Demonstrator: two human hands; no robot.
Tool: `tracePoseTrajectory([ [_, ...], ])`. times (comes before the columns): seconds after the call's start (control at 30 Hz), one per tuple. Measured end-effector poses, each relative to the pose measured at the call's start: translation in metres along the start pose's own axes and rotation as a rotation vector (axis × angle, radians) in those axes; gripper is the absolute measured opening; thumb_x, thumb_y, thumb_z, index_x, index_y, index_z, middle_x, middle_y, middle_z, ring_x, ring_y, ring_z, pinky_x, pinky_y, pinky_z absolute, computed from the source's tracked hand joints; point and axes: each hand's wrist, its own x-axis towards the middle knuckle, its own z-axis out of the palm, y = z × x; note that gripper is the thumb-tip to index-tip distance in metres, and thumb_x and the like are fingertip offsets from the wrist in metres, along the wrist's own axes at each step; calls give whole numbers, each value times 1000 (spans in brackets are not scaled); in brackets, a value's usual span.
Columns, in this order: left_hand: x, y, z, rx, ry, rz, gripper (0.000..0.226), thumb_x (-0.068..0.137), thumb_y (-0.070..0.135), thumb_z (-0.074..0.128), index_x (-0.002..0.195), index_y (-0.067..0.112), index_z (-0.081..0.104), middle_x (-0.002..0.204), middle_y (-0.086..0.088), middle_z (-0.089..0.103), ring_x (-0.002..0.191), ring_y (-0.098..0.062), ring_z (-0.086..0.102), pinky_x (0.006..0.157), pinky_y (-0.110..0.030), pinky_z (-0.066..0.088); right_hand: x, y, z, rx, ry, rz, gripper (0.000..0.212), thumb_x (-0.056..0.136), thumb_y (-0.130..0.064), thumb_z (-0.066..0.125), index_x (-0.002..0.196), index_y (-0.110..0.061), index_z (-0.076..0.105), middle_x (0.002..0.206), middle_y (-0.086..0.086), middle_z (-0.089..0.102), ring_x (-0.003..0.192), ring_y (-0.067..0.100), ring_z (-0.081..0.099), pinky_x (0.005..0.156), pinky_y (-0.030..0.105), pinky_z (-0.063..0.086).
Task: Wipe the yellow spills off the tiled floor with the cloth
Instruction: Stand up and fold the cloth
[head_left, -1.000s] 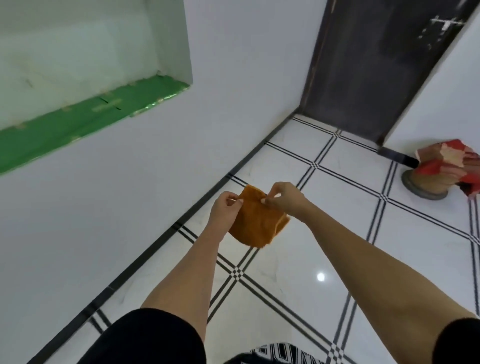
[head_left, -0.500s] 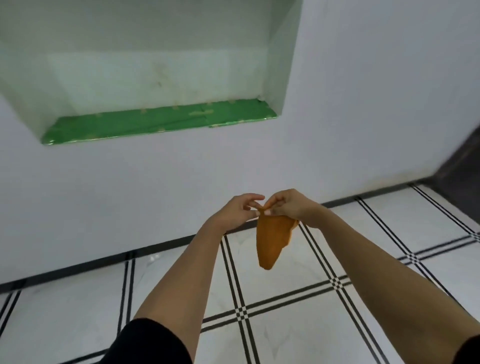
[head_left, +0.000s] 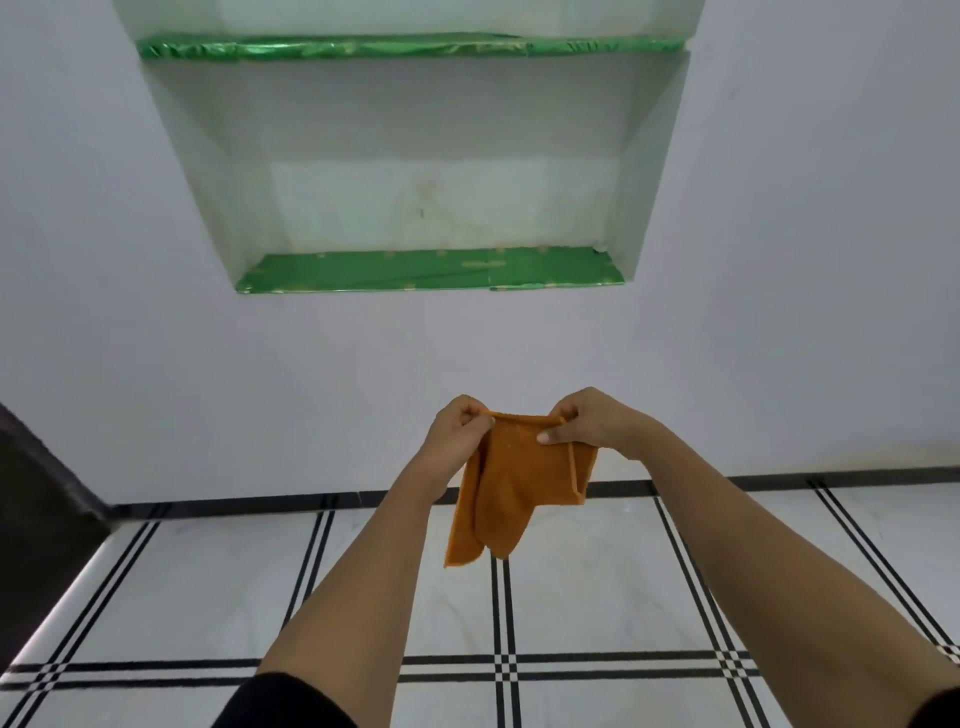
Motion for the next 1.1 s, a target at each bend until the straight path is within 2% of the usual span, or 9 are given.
tracePoseTrajectory([
  [0.17,-14,7,-25,29,-132,-43,15,90,34,55,95,20,58,96,4,59,92,-17,58,75,-26,48,-1,-28,18,193,63,-118,15,78,-18,74,83,-14,61,88,6,64,85,18,60,70,22,49],
  [0.27,-20,13,-35,67,-155,-5,26,83,48,59,98,27,62,100,7,63,92,-15,60,77,-27,50,-2,-46,23,212,16,-152,28,75,-13,75,94,-14,54,84,8,65,81,19,61,71,24,49],
  [0.43,-25,22,-47,27,-98,68,16,89,33,58,95,20,64,100,0,63,95,-20,60,78,-28,53,-6,-47,35,303,-31,-115,44,76,-19,75,109,-15,46,94,7,62,91,24,61,79,31,52],
  [0.57,-33,30,-53,-86,-161,34,14,92,31,54,94,17,55,92,-4,61,87,-20,59,76,-33,54,-8,-34,48,221,-87,-125,27,79,-22,73,99,-12,59,104,10,65,100,26,62,87,36,50],
  [0.7,-37,39,-62,-228,-32,26,10,94,24,52,96,15,53,86,-7,59,80,-20,56,76,-35,51,-6,-15,72,97,-80,-8,14,85,-29,65,91,-17,63,95,-1,65,94,18,61,84,34,49],
  [0.8,-38,46,-72,-276,9,26,4,93,15,54,95,17,51,82,-9,57,74,-19,53,72,-36,47,-7,-13,86,199,74,37,15,93,-30,51,97,-16,57,101,1,62,95,17,59,79,30,44],
  [0.93,-39,44,-84,-290,130,43,18,89,3,57,97,19,54,85,-8,58,77,-18,53,72,-34,46,-9,-27,85,379,233,34,17,98,-30,40,107,-17,48,103,7,58,89,21,58,74,31,49],
  [1.03,-40,42,-94,-340,243,52,19,90,-1,53,91,18,60,82,-7,58,75,-17,52,69,-33,49,-14,-37,74,432,240,-40,14,97,-30,42,110,-24,46,96,4,58,81,19,60,61,25,51],
  [1.1,-38,43,-101,-369,337,67,21,93,-1,49,91,13,63,82,-4,57,74,-15,51,71,-33,50,-17,-41,65,479,175,-93,14,95,-32,47,107,-27,51,96,3,60,82,20,60,66,26,53],
])
